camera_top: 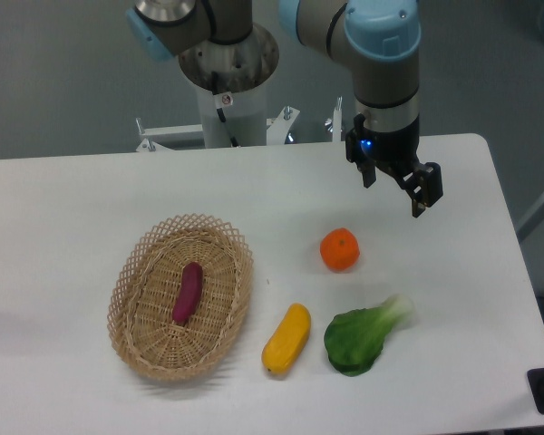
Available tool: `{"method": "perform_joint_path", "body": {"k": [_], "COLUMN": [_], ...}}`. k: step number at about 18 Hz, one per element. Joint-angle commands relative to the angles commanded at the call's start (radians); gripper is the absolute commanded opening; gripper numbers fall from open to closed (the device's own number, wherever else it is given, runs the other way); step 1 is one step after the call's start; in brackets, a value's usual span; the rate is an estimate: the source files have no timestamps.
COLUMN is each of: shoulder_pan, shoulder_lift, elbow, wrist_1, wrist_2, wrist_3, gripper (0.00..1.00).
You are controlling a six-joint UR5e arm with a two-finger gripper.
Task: Pick up the sweet potato from the basket
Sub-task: 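Move the open gripper over the wicker basket toward the purple sweet potato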
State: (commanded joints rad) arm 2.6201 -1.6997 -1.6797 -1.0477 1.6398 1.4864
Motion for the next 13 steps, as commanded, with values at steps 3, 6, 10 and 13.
{"method": "perform_joint_path", "body": {"k": [3, 6, 10, 13], "shoulder_pan": [-0.005, -0.018, -0.057, -0.092], "shoulder_lift": [0.0, 0.006, 0.015, 0.021], "elbow": [0.0, -0.009, -0.052, -0.092], "wrist_1": [0.0, -0.002, 0.003, 0.044], "wrist_2": [0.0, -0.003, -0.012, -0.029], "wrist_3": [-0.002, -0.002, -0.032, -0.161], "gripper": [1.0, 1.0, 1.0, 1.0]}}
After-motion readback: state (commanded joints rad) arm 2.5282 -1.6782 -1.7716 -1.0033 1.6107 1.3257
